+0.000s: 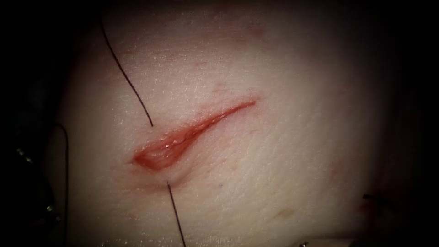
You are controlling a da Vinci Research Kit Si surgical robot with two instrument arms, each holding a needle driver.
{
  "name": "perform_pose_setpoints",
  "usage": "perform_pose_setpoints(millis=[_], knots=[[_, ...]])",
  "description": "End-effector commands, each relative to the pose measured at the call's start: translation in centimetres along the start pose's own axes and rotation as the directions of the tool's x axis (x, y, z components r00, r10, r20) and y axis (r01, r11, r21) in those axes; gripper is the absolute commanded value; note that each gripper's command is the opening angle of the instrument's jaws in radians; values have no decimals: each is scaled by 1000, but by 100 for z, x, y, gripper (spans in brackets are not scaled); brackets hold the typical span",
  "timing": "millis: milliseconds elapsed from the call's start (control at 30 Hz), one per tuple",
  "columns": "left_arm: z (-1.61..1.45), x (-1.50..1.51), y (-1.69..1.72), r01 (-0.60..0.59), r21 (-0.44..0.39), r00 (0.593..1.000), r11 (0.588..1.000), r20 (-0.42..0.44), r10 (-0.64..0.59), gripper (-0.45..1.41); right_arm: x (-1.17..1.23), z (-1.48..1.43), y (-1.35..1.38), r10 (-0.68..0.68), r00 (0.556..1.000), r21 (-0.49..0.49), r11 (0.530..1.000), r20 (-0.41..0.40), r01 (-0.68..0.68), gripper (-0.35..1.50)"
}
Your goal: Wound Closure
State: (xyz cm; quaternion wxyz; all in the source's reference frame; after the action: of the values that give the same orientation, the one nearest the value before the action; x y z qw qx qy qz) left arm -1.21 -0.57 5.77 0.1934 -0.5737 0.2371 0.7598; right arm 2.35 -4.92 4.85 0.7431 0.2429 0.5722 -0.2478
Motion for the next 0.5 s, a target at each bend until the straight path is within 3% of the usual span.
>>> perform_pose_setpoints(millis=[33,67,100,133,233,500], knots=[[2,-4,12,4,-1,1000,1000,0,-4,-45,-4,10,1,24,1000,-26,999,8,-24,9],[2,-4,12,4,-1,1000,1000,0,-4,-45,-5,7,5,33,999,-55,998,6,-33,59],[2,-4,12,4,-3,1000,1000,2,-4,-45,-6,4,9,49,999,-88,995,4,-48,98],[2,-4,12,4,-3,1000,1000,2,-4,-45,-7,-3,15,57,998,-135,989,4,-56,120],[2,-4,11,4,-4,1000,1000,1,-4,-45,-9,-30,34,103,994,-197,975,-24,-106,133],[1,-4,11,4,-5,1000,1000,1,-4,-45,-4,-91,82,68,997,-338,938,-32,-75,126]])
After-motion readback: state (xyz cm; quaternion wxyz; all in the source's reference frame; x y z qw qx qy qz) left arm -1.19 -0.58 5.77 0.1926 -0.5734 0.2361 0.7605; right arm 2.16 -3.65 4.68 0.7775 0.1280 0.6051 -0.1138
